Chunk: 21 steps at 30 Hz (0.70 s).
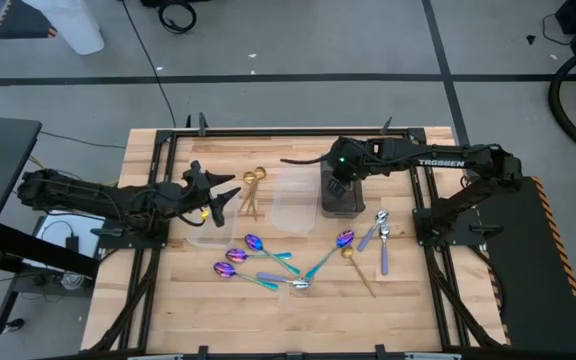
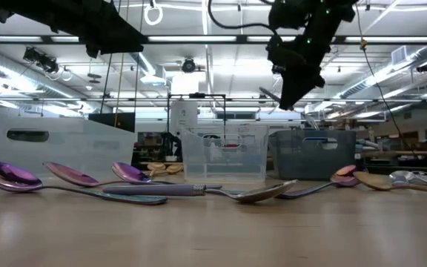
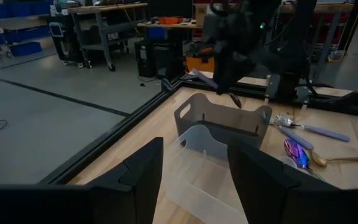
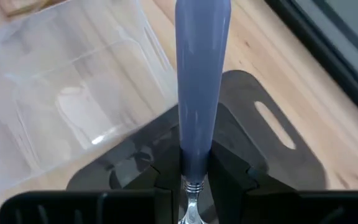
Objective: Sort silverware by color (type)
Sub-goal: Put the purple spoon into the black bin
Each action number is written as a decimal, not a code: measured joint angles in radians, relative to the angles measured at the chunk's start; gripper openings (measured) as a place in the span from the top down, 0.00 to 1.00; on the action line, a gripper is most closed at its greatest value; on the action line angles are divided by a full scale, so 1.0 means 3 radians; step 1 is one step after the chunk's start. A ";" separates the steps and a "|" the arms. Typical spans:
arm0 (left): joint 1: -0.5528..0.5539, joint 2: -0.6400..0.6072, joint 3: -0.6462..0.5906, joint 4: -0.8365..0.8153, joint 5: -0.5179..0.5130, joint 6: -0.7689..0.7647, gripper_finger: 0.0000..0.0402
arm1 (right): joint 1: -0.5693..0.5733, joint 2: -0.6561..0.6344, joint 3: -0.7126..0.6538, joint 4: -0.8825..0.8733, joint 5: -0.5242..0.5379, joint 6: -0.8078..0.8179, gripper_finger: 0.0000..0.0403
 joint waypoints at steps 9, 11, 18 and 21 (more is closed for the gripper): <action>0.0000 0.0000 0.0000 -0.0003 0.0001 0.0009 0.53 | -0.0178 0.0000 -0.0366 0.0274 -0.0224 0.0202 0.82; 0.0000 0.0000 0.0000 -0.0003 0.0000 0.0009 0.53 | -0.0199 0.0000 -0.0450 0.0343 -0.0296 0.0278 0.82; 0.0000 0.0000 0.0000 0.0002 0.0001 0.0008 0.53 | -0.0263 0.0000 -0.0784 0.0678 -0.0364 0.0436 0.82; 0.0000 0.0000 0.0000 0.0002 0.0001 0.0008 0.53 | -0.0303 0.0000 -0.0922 0.0867 -0.0418 0.0468 0.82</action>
